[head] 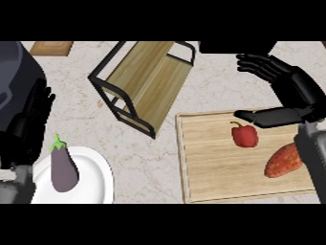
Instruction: Pick the bell pepper from the tray and place it in the tiered shelf
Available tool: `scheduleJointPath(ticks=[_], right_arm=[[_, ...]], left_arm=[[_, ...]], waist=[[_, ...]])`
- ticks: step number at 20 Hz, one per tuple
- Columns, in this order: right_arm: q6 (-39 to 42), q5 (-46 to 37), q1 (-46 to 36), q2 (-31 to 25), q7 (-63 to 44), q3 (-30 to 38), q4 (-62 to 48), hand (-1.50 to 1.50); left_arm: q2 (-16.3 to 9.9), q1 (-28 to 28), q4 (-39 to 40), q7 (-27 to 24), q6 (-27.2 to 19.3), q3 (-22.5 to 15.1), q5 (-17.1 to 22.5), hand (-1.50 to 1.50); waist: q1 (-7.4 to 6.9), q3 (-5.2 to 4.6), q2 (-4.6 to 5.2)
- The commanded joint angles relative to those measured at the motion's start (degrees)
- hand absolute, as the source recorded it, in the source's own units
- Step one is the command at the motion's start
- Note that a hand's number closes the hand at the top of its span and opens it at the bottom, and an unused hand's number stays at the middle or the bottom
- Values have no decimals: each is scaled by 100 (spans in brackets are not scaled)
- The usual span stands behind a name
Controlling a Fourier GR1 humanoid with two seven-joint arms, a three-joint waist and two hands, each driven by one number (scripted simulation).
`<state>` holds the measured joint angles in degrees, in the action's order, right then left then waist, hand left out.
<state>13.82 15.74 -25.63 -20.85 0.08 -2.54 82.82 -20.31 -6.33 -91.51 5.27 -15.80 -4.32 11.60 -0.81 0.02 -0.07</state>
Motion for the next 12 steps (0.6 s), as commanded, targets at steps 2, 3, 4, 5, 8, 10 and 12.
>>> scheduleJointPath(ticks=[2, 3, 4, 5, 8, 10, 12], right_arm=[[1080, 297, -7, -623, -199, -70, 636, -150], [1298, 348, -39, -897, -355, -29, 743, -150], [1428, -50, 18, -1091, -319, -276, 694, -150], [1675, -101, 66, -1400, -442, -339, 960, -150], [2002, -348, -293, -1879, -1150, -688, 1471, -150], [2034, -622, -343, -2017, -1364, -841, 1856, -150], [1967, -1168, -687, -2248, -1722, -1051, 2303, -150]], left_arm=[[142, 83, -339, 252, -317, -128, -283, 0], [-124, 117, -452, 331, -87, 151, -44, 0], [88, 240, -498, 317, -187, -107, -150, 0], [173, 182, -353, 257, -296, -111, -217, 0], [71, 182, -203, 155, -137, -23, -169, 0], [111, 208, -84, -49, -111, -45, -246, 0], [146, 104, -71, 93, -168, 46, -151, 0]], waist=[[108, -1, -22], [98, -3, -30], [86, -3, -28], [164, -7, -39], [159, -22, -47], [159, -20, -33], [159, -27, -52]])
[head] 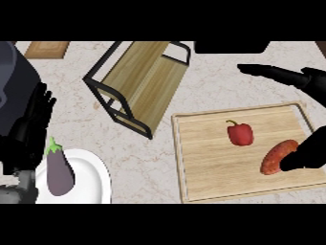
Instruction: Pick the bell pepper from the tray and place it in the tiered shelf
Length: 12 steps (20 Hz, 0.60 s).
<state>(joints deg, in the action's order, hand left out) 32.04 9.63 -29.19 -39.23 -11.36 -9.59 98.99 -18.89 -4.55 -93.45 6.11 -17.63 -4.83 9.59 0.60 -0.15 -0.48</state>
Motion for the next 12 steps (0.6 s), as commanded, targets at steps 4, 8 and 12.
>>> scheduleJointPath(ticks=[4, 8, 12], right_arm=[[92, -1644, -348, -538, -1344, -1025, 1299, -150], [106, -2191, -320, -223, -2485, -1610, 1788, -150], [189, -2865, -288, 341, -2627, -1802, 1403, -150]], left_arm=[[-55, -15, -142, 145, 40, 38, 5, 0], [63, 11, -102, 38, -27, -13, -128, 0], [139, 73, -349, 255, 19, 4, -160, 0]], waist=[[-57, -1, -11], [-38, 1, 9], [-92, 13, 41]])
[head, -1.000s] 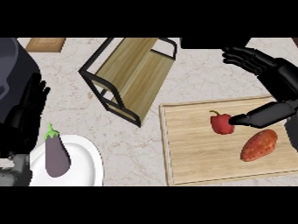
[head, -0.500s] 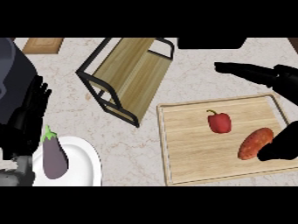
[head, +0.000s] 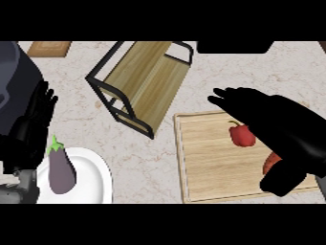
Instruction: Pick the bell pepper from the tray and place it in the tiered shelf
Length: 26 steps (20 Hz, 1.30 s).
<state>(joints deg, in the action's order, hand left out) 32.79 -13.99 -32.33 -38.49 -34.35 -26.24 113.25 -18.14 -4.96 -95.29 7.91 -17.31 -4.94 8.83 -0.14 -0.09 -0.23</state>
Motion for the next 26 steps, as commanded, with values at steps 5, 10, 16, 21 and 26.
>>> scheduleJointPath(ticks=[5, 10, 16, 21, 26], right_arm=[[144, -1645, -39, 469, -430, -782, -364, -150], [238, -2401, 242, 396, -634, -1124, -632, -150], [-296, -3093, 653, 703, 368, -770, -1185, -150], [-103, -3219, 1172, 290, 984, -229, -854, -150], [-165, -3781, 1012, 856, 1226, -223, -1728, -150]], left_arm=[[97, 19, 2, 11, 57, 75, -131, 0], [137, -268, 145, 70, 104, 168, -138, 0], [365, -3, 233, -288, 200, 248, -322, 0], [382, 290, -47, -247, 453, 279, -333, 0], [278, -24, -188, 312, 530, 542, -320, 0]], waist=[[-31, 7, 22], [4, 8, 26], [-3, 9, 30], [16, 9, 18], [-5, 10, 23]])
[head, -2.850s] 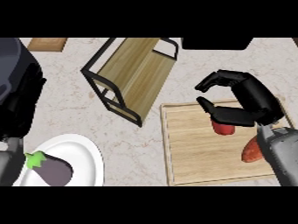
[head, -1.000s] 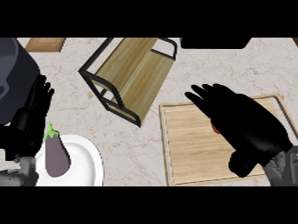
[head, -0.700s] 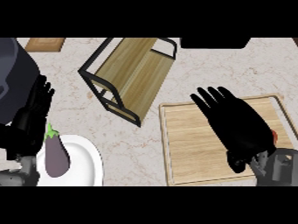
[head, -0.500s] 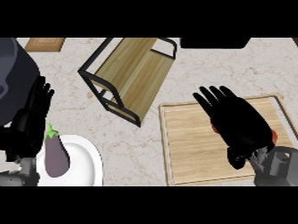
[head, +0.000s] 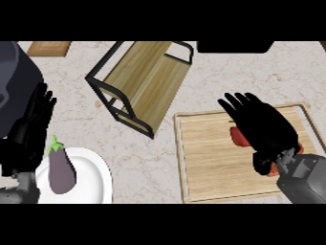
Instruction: Pick the bell pepper from the tray and place it in the tiered shelf
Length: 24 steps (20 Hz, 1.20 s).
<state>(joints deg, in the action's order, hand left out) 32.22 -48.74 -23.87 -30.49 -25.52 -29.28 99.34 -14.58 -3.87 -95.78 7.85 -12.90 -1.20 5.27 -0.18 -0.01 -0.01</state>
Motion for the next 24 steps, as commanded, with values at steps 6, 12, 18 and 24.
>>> scheduleJointPath(ticks=[6, 12, 18, 24], right_arm=[[-330, -718, 574, 426, 689, 313, -262, -150], [-1064, -1200, 314, 536, 1743, 564, -1397, -150], [-796, -1529, 251, 908, 1818, 922, -1558, -150], [-707, -1798, 681, 747, 2173, 662, -1578, 150]], left_arm=[[200, 88, -148, 0, 91, 109, -269, 0], [127, -76, -6, 68, 289, 388, -212, 0], [445, -56, -192, 192, 139, 220, -546, 0], [227, -350, -18, 337, 379, 586, -313, 0]], waist=[[11, 0, -1], [-8, 1, 5], [0, 1, 0], [22, 0, -3]])
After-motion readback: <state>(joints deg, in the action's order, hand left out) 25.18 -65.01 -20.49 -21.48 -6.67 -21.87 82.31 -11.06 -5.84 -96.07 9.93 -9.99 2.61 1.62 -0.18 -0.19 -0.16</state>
